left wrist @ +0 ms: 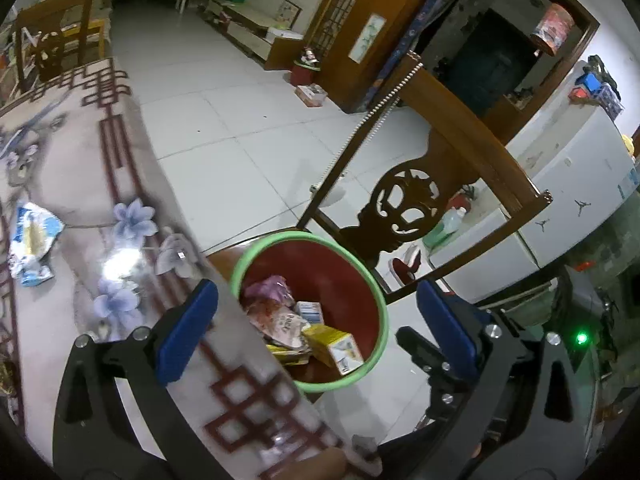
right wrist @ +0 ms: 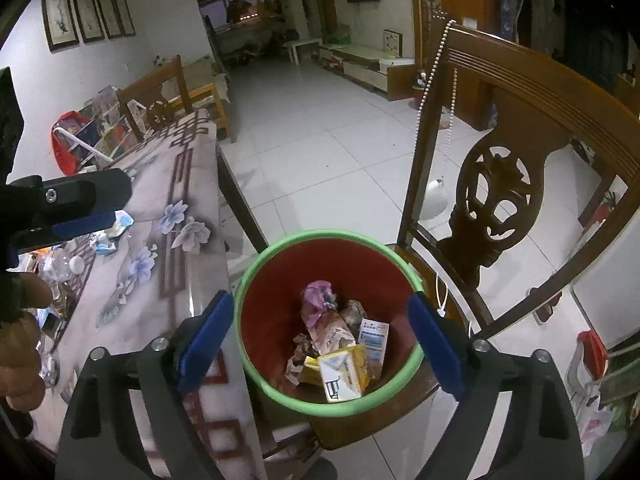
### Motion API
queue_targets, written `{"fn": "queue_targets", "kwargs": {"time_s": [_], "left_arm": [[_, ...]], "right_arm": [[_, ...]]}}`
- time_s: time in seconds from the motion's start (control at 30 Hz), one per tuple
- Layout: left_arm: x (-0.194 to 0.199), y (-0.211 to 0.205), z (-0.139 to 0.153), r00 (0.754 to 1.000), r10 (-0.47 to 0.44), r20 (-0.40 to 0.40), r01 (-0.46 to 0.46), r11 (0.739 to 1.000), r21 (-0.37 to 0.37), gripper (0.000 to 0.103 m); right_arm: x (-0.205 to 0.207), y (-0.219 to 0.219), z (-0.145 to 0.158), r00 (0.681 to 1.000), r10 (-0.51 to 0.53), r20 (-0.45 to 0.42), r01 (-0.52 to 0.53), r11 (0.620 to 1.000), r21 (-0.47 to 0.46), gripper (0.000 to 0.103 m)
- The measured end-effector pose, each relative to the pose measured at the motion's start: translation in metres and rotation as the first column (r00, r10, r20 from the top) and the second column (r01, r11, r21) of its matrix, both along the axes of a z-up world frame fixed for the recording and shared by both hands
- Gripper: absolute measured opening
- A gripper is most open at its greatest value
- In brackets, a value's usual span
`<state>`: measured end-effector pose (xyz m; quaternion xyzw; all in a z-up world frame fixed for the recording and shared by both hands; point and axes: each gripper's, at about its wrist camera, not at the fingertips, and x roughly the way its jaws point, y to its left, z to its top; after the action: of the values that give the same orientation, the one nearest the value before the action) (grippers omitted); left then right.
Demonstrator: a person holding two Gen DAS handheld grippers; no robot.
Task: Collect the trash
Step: 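Move both open grippers back over the table trash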
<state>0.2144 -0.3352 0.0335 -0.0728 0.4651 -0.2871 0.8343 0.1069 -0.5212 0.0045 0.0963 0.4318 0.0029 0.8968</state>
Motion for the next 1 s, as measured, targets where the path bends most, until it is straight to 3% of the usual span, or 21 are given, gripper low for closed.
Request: {"fn": "queue_targets", "kwargs": {"time_s": [0.37, 0.73, 1.0], "left_arm": [[-0.021, 0.057, 0.02, 0.997, 0.064, 0.037, -0.064, 0.998, 0.01, 0.097], [-0.059, 0.144, 0.035, 0.982, 0.161, 0.103, -0.166, 0.985, 0.042, 0.097], [-0.08, 0.229, 0.031, 0.952, 0.291, 0.097, -0.297, 0.954, 0.051, 0.097]], "right_arm": [[-0.004, 0.028, 0.014, 0.999, 0.041, 0.016, -0.04, 0.999, -0.012, 0.091], [-0.008, 0.108, 0.032, 0.985, 0.167, 0.042, -0.166, 0.985, -0.045, 0.094], [-0.007, 0.178, 0.038, 0.959, 0.279, 0.049, -0.276, 0.959, -0.059, 0.095]]}}
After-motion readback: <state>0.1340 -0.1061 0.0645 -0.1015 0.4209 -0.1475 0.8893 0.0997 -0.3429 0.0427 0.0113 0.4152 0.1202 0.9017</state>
